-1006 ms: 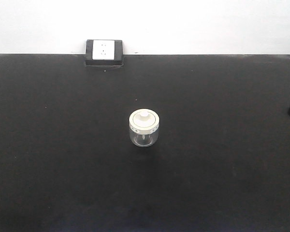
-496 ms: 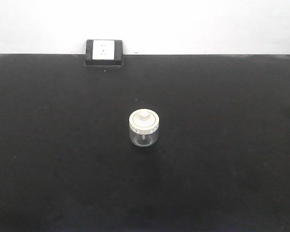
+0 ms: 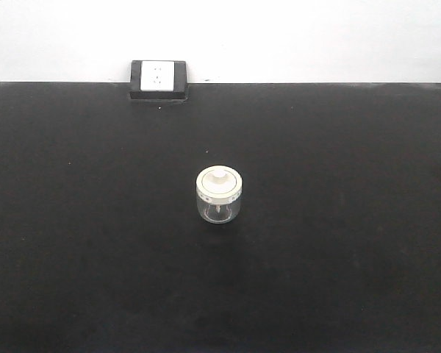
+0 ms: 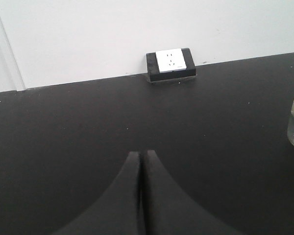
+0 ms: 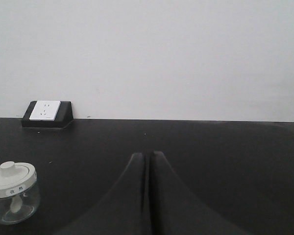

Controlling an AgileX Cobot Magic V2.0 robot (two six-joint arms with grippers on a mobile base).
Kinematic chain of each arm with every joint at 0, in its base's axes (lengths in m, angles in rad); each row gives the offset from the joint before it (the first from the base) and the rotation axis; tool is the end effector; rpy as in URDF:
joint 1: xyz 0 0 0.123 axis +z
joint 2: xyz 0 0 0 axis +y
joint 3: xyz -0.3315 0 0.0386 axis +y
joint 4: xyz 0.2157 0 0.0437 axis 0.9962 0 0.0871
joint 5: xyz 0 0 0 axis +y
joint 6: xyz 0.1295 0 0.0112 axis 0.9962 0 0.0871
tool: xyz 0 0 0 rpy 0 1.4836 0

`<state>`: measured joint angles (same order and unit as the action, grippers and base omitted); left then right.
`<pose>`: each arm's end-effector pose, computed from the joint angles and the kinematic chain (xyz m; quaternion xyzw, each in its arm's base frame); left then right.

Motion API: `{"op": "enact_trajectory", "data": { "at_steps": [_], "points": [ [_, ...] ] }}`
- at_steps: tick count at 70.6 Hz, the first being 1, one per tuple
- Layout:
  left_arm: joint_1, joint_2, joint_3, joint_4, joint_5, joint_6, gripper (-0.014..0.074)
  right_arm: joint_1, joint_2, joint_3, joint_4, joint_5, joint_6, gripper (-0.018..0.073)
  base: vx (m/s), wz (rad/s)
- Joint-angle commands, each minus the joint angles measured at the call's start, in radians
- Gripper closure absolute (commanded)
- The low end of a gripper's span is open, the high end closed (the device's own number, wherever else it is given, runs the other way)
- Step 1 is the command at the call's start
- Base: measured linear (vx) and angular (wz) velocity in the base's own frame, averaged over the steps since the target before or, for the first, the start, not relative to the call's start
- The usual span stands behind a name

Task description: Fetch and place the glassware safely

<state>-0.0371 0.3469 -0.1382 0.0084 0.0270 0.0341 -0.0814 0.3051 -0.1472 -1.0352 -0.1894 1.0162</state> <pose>0.0499 -0.0018 0.2507 0.0301 0.7570 0.0018 0.6527 0.0451 0.0173 0.2720 -0.0337 0.6969 0.0236 0.7160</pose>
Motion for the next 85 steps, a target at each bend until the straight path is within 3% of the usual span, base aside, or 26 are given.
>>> {"op": "enact_trajectory", "data": {
  "at_steps": [1, 61, 85],
  "points": [
    [0.002, 0.011, -0.025, -0.008, -0.067, -0.002, 0.0603, -0.005, 0.006, -0.027, 0.003, -0.034, -0.005, 0.0563, 0.0, 0.0],
    [0.002, 0.01, -0.022, -0.008, -0.067, -0.002, 0.0603, -0.005, 0.006, -0.027, 0.003, -0.034, -0.006, 0.0563, 0.0, 0.0],
    [0.002, -0.158, 0.086, -0.008, -0.046, -0.002, 0.0603, -0.005, 0.006, -0.027, 0.003, -0.033, -0.006, 0.0563, 0.0, 0.0]
  ]
}}
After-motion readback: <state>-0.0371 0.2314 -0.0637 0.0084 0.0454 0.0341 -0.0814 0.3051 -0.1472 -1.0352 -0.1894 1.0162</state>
